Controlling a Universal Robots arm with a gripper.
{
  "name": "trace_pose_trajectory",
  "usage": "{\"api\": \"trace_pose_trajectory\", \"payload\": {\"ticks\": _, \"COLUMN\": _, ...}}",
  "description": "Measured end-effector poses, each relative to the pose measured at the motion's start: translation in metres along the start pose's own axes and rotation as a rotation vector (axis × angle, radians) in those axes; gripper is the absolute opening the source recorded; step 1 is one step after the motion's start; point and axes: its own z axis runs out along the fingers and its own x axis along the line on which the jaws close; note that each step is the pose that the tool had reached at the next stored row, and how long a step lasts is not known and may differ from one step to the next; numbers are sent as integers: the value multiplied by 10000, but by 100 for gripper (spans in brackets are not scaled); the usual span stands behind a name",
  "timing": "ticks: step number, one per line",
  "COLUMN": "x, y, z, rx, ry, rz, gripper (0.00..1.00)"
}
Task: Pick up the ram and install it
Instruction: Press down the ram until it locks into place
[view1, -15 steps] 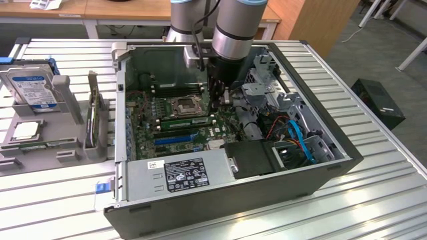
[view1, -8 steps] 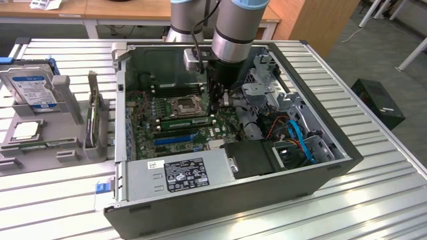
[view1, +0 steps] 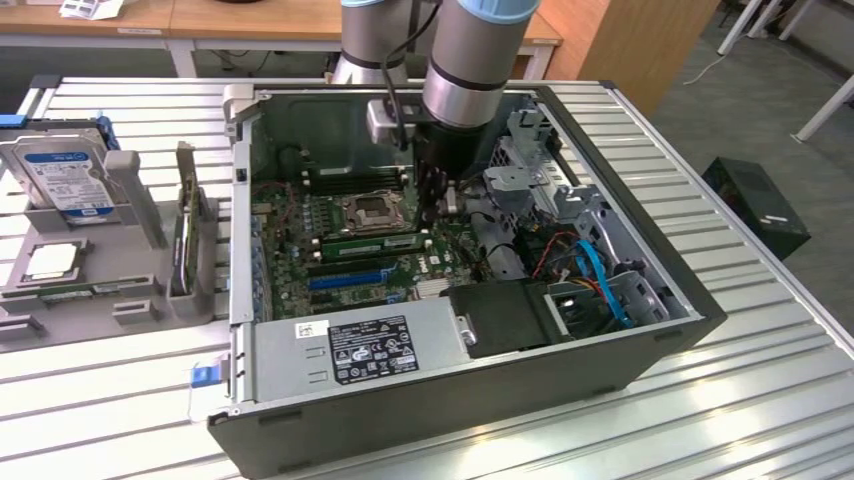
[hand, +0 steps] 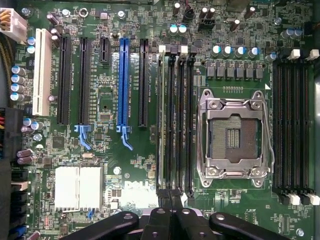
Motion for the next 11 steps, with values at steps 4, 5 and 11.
{"api": "trace_pose_trajectory", "payload": {"ticks": 4, "x": 1, "y": -2, "z": 36, "rx": 0, "ry": -1, "rz": -1, "gripper": 11}}
{"api": "trace_pose_trajectory", "payload": {"ticks": 5, "x": 1, "y": -2, "z": 36, "rx": 0, "ry": -2, "rz": -1, "gripper": 11}}
{"api": "trace_pose_trajectory", "payload": {"ticks": 11, "x": -10, "y": -3, "z": 44, "rx": 0, "ry": -3, "rz": -3, "gripper": 11}}
